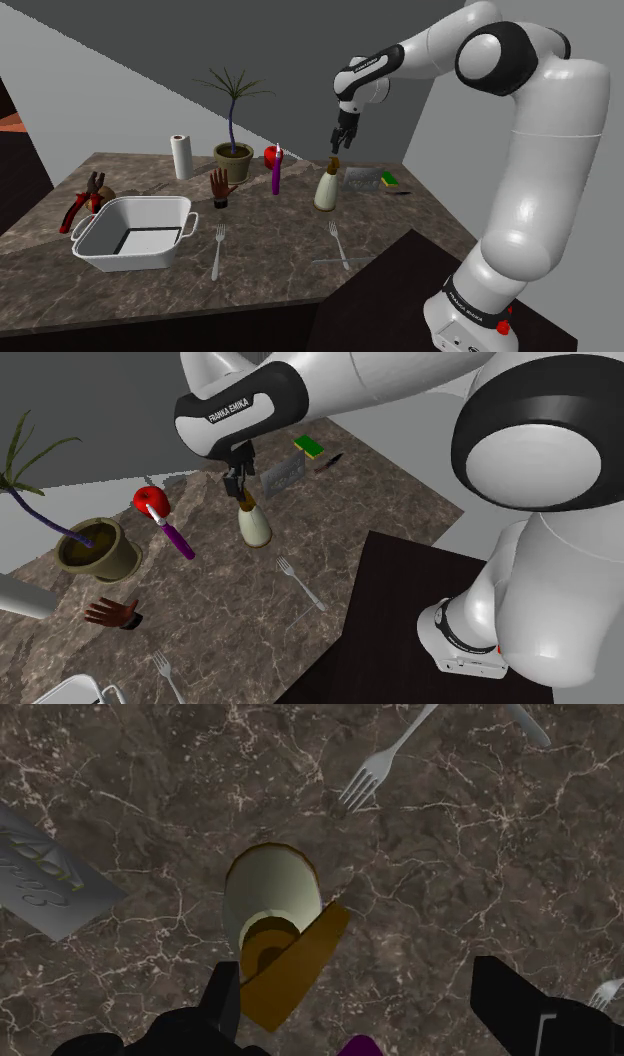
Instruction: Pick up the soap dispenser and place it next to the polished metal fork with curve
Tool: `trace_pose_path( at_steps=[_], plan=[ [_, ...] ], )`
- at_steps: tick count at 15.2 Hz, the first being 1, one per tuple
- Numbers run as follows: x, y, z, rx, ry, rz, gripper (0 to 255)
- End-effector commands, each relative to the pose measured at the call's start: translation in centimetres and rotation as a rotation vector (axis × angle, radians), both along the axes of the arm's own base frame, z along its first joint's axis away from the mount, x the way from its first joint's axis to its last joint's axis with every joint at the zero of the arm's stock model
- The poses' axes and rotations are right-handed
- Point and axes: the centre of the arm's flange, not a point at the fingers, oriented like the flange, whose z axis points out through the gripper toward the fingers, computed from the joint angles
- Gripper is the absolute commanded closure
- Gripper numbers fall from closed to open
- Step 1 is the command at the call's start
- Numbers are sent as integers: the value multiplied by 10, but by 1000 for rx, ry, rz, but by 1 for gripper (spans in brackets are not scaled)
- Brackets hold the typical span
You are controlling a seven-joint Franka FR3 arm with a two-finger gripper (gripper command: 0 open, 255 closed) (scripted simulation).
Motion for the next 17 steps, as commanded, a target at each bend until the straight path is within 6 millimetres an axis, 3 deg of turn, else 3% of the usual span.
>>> trace_pose_path(
  at_steps=[1, 5, 12, 17],
  plan=[
    [16, -8, -22, -6, 8, 10, 0],
    [50, -24, -53, -16, 21, 26, 0],
    [48, -23, -90, -16, 21, 26, 0],
    [48, -23, -93, -16, 21, 26, 0]
  ],
)
